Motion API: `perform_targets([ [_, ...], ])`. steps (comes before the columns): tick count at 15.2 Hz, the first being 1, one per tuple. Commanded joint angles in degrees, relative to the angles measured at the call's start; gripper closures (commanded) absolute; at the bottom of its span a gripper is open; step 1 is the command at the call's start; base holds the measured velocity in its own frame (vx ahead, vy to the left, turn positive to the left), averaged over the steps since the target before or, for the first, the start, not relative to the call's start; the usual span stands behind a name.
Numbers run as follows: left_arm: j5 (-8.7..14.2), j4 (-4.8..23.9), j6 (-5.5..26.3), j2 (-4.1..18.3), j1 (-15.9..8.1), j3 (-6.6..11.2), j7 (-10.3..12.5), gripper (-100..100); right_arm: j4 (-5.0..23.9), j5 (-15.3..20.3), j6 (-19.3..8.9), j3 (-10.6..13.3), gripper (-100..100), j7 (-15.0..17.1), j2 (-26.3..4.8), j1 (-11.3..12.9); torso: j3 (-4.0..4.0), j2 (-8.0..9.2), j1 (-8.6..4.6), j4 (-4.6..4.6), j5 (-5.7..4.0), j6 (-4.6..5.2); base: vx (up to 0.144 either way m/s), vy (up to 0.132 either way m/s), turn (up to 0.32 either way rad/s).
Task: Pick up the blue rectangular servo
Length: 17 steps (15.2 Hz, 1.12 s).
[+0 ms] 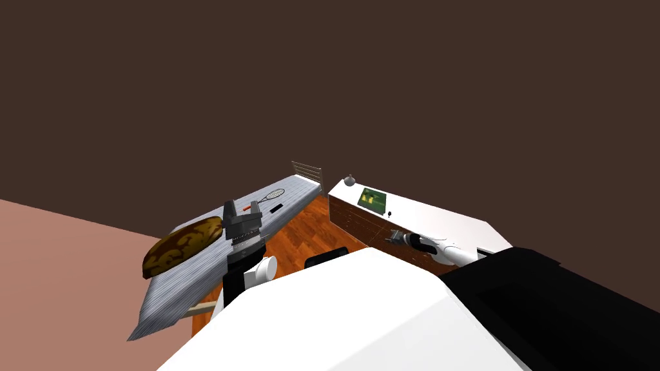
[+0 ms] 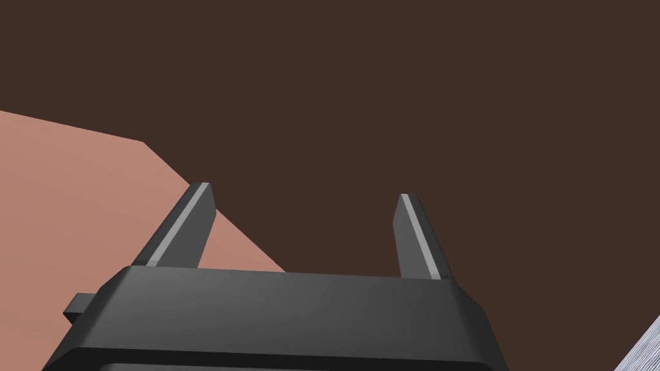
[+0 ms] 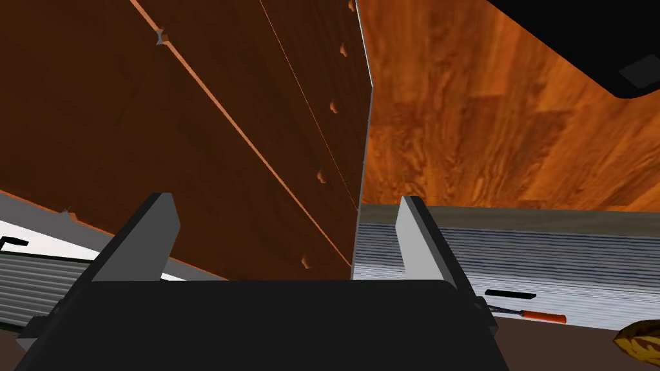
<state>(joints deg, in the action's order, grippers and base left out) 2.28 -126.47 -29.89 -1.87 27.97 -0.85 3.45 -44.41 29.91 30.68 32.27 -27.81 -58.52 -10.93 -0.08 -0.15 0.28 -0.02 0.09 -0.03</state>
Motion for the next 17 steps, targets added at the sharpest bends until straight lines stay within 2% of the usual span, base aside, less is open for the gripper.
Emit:
perform_targets([
  [1,0.00,0.00,0.00,0.00,0.00,0.00,0.00,0,2.76,1.05,-0.41,1.06,-100,-0.75,-0.97,0.76,0.00,0.00,0.00,0.00,0.00,0.00,0.085,0.071,0.127],
  [2,0.00,0.00,0.00,0.00,0.00,0.00,0.00,0,4.50,2.14,-0.39,2.08,-100,-1.74,-2.28,1.36,-0.02,-0.03,0.03,-0.01,-0.01,0.02,0.100,0.072,0.121],
  [5,0.00,0.00,0.00,0.00,0.01,0.00,0.00,0,7.95,3.17,-0.38,3.04,-100,-2.66,-3.47,1.93,-0.10,-0.17,0.05,-0.04,0.01,-0.01,0.109,0.060,0.120],
  [6,0.00,0.00,0.00,0.00,0.01,0.00,0.00,0,10.14,4.13,-0.37,3.96,-100,-3.53,-4.54,2.47,-0.10,-0.16,0.01,-0.04,0.01,0.02,0.108,0.044,0.124],
  [10,0.00,0.00,0.00,0.01,0.01,0.01,0.00,0,12.44,5.03,-0.36,4.81,-100,-4.32,-5.48,2.97,-0.10,-0.15,-0.12,-0.04,-0.03,0.01,0.095,0.020,0.092],
  [12,0.00,0.00,0.00,0.01,0.01,0.01,0.00,0,16.12,6.58,-0.34,6.32,-100,-5.69,-6.96,3.87,-0.03,-0.04,-0.15,-0.01,-0.05,0.02,0.090,0.017,0.134],
  [15,0.00,0.00,0.00,0.01,0.01,0.01,0.00,0,16.12,6.58,-0.34,6.32,-100,-5.69,-6.96,3.87,-0.06,-0.09,-0.15,-0.03,-0.06,0.03,0.078,0.006,0.052],
  [17,0.00,0.00,0.00,0.01,0.00,0.01,0.00,0,18.90,7.79,-0.32,7.51,-100,-6.74,-7.94,4.58,0.02,0.06,-0.19,0.01,-0.06,0.02,0.072,0.000,0.098],
])
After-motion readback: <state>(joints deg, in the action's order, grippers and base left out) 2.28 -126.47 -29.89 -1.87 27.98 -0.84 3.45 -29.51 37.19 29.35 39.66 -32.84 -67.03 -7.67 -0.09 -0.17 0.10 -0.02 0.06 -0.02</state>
